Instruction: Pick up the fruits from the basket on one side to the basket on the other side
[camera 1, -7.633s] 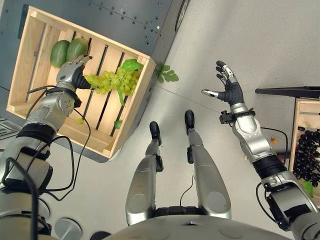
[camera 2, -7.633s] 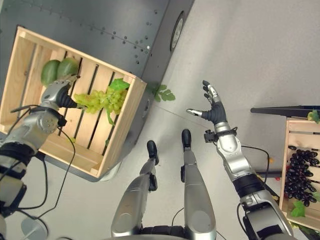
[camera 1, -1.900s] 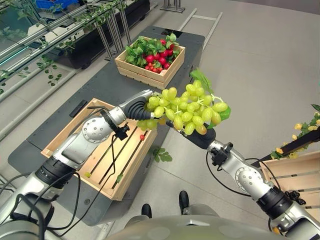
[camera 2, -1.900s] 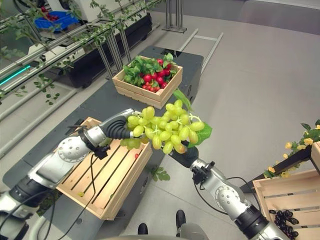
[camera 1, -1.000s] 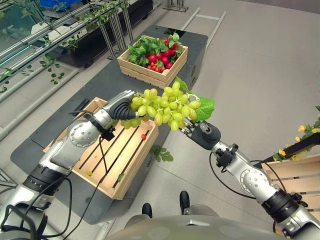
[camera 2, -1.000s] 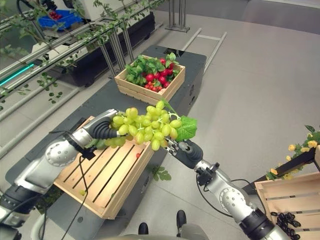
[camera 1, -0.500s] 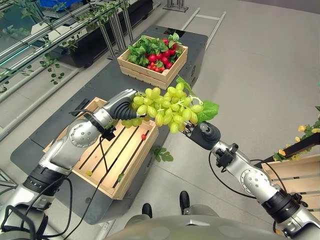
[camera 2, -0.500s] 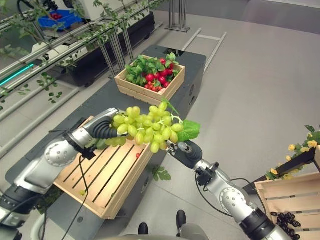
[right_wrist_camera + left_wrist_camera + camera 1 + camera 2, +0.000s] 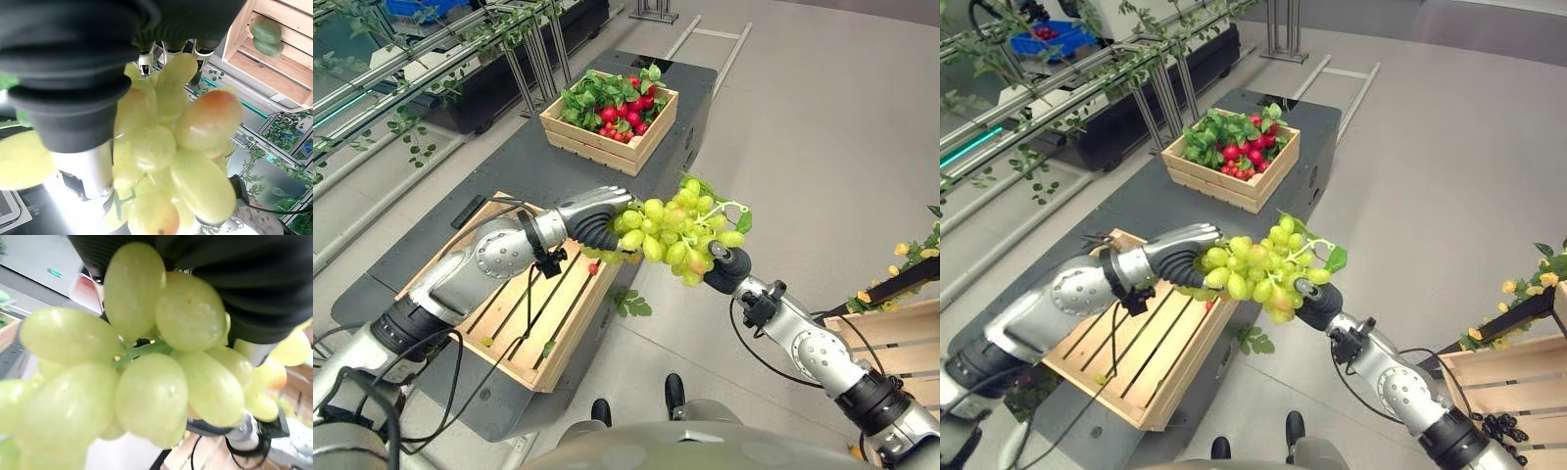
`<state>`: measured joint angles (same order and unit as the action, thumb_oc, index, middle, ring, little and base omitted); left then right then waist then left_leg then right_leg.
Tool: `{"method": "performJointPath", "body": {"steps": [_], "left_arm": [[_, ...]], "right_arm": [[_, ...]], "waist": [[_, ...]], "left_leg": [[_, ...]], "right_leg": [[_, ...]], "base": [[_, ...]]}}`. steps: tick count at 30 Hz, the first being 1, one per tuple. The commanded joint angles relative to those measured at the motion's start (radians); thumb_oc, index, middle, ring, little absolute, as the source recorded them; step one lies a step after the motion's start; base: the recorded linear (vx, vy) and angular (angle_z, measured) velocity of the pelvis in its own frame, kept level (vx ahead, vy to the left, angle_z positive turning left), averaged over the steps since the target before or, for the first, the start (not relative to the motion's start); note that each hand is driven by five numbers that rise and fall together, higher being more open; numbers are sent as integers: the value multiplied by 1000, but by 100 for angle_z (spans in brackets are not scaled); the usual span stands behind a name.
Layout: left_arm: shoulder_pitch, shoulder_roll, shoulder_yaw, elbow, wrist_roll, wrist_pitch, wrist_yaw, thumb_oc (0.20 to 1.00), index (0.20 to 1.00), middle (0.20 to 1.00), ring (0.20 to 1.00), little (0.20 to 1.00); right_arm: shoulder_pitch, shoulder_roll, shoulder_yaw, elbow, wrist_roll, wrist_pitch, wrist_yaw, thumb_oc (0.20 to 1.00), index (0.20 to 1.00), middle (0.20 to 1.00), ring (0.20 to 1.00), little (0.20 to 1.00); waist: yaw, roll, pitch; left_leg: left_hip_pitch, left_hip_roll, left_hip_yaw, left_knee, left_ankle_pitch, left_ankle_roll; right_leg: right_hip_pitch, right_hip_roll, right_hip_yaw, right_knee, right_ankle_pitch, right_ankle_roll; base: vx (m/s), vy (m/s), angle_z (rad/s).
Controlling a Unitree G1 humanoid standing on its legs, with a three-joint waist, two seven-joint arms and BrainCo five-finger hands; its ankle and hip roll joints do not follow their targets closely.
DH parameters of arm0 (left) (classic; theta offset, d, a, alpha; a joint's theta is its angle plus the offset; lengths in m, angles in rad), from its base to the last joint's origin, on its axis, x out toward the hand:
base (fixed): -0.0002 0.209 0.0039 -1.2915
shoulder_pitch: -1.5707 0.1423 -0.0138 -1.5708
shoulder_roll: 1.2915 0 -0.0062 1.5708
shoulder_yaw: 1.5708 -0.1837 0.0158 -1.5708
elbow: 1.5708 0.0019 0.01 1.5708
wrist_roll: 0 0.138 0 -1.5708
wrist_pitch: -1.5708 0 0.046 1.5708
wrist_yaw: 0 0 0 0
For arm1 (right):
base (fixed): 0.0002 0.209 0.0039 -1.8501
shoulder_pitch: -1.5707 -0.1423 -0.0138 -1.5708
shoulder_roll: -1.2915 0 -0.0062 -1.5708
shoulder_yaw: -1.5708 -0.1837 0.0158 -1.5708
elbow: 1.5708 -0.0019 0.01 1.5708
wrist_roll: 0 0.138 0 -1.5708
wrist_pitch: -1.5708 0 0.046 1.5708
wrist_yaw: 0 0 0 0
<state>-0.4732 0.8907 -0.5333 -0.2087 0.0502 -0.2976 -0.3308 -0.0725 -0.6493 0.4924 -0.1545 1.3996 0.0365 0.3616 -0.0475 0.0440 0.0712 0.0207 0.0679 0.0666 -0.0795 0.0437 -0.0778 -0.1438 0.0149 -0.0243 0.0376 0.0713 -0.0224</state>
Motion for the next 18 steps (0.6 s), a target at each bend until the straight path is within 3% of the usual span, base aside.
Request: {"method": "performJointPath", "body": {"steps": [1, 9, 10, 11, 18], "left_arm": [[-96, -29, -25, -16, -70, -54, 11, 200, 200, 200, 200, 200], [-116, -36, -42, -14, -62, -53, -3, 200, 200, 200, 200, 200], [-119, -35, -44, -16, -61, -53, -5, 200, 200, 200, 200, 200], [-123, -34, -48, -17, -62, -53, -6, 200, 200, 200, 200, 200], [-130, -40, -44, -13, -49, -55, -2, 200, 200, 200, 200, 200]], "right_arm": [[-57, 23, 42, -123, 47, -16, 28, 1000, 1000, 1000, 1000, 1000], [-64, 18, 56, -137, 51, -11, 32, 1000, 1000, 1000, 1000, 1000], [-66, 17, 57, -138, 51, -11, 33, 542, 542, 542, 542, 542], [-68, 16, 60, -140, 51, -11, 32, 200, 200, 200, 200, 200], [-73, 30, 57, -138, 46, -19, 37, 200, 200, 200, 200, 200]], "waist": [[-19, -48, -29], [-23, -48, -26], [-23, -48, -27], [-23, -44, -29], [-24, -44, -22]], "left_leg": [[17, -31, -21, 69, -98, 19], [8, -30, -19, 68, -82, 16], [7, -30, -20, 68, -81, 15], [13, -26, -21, 66, -93, 15], [2, -28, -23, 73, -81, 13]], "right_leg": [[80, -85, -2, -49, 7, 138], [70, -85, -4, -47, 15, 136], [69, -86, -3, -47, 16, 136], [76, -82, -4, -49, 5, 137], [69, -84, -7, -44, 12, 132]], "base": [[-46, -11, -2], [-8, -8, 0], [38, -12, -1], [0, 0, 0], [-5, -2, 0]]}}
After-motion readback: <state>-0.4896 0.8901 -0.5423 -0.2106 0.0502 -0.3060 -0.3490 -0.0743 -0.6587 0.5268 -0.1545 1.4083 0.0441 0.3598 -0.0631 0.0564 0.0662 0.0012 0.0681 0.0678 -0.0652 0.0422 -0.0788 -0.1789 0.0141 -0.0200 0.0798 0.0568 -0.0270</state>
